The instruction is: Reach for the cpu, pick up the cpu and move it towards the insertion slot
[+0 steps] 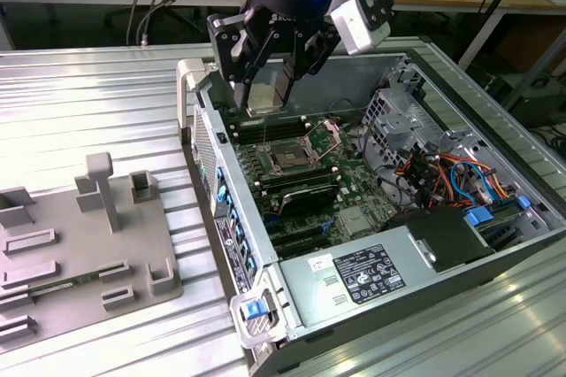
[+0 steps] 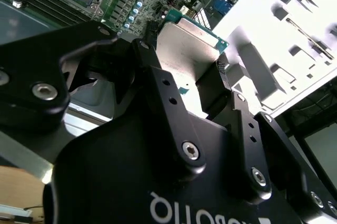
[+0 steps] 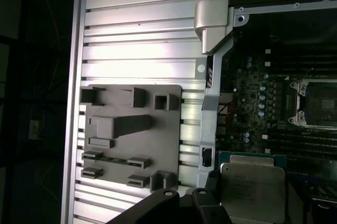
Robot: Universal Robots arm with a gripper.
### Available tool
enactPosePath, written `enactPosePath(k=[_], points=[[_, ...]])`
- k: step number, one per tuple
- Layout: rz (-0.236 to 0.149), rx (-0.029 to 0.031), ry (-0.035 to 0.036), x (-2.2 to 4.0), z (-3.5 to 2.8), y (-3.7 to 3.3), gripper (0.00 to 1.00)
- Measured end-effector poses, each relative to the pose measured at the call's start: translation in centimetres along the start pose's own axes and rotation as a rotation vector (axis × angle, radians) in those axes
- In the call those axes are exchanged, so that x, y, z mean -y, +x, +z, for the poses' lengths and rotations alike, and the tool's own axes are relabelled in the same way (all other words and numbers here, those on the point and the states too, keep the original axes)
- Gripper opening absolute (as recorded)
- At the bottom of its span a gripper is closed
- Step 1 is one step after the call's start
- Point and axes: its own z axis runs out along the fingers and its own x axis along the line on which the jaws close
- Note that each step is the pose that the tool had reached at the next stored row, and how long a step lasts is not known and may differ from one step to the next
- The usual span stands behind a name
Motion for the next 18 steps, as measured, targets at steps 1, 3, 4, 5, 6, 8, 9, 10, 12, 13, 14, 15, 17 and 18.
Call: enactPosePath(k=[1,3,4,5,6,8,9,10,12,13,14,15,17,18], points=[[0.0,0.0,0.0001,0.01,0.0,-0.03,0.55],[0.0,0.0,0.0,0.0,0.0,-0.06,0.55],[0.0,0.0,0.0,0.0,0.0,-0.08,0.55],[0.0,0.0,0.0,0.01,0.0,-0.08,0.55],[0.0,0.0,0.0,0.0,-0.01,-0.09,0.55],[0.0,0.0,0.0001,0.0,-0.01,-0.09,0.55],[0.0,0.0,0.0,0.0,0.0,-0.09,0.55],[0.0,0.0,0.0,0.0,-0.01,-0.09,0.55],[0.0,0.0,0.0,0.01,-0.01,-0.1,0.55],[0.0,0.0,0.0,0.01,-0.01,-0.14,0.55],[0.0,0.0,0.0,0.01,0.0,-0.19,0.55],[0.0,0.0,0.0,0.0,0.0,-0.24,0.55],[0.0,0.0,0.0,-0.31,0.01,-1.46,0.55],[0.001,0.0,-0.0001,-0.83,0.05,-2.0,0.55]])
